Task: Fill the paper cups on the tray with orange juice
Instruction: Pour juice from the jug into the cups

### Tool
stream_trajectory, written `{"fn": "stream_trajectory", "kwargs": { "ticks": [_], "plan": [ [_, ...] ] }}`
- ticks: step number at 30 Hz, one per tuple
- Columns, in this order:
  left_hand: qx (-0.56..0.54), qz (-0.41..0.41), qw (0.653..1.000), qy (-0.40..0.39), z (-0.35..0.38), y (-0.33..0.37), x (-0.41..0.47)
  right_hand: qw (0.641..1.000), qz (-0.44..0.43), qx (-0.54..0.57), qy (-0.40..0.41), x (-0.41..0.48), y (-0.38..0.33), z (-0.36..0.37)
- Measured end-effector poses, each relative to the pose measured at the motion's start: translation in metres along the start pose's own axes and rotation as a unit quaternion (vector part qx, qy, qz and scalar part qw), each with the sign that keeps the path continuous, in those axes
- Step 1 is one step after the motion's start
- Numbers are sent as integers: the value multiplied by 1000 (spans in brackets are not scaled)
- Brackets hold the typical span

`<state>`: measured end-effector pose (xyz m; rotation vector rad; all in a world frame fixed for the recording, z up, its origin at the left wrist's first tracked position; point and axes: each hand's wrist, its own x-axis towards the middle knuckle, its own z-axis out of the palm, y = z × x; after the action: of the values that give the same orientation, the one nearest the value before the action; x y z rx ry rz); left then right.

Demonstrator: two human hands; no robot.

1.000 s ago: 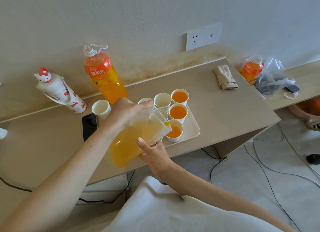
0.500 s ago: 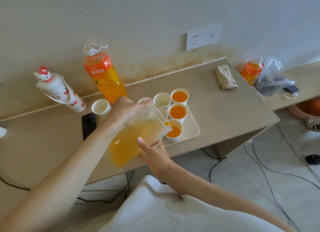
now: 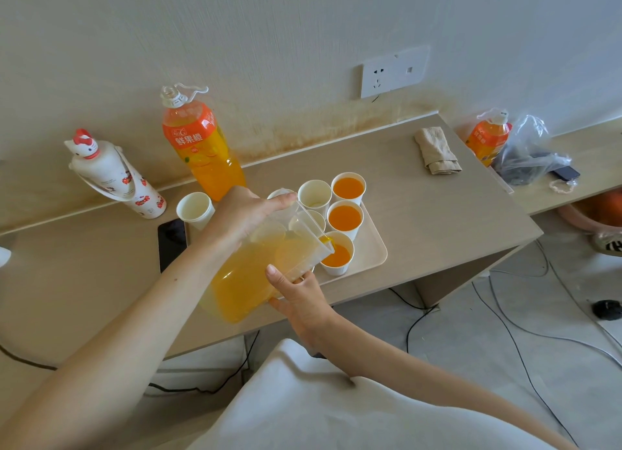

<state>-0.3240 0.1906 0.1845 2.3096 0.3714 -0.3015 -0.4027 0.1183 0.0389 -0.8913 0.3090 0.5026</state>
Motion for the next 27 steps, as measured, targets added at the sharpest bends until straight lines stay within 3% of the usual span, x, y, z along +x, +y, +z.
{"fn": "stream_trajectory", "kwargs": {
  "ticks": [27],
  "plan": [
    [7, 0, 1000, 0, 0, -4, 7, 1000, -5, 13, -4, 2, -1, -1]
  ]
}}
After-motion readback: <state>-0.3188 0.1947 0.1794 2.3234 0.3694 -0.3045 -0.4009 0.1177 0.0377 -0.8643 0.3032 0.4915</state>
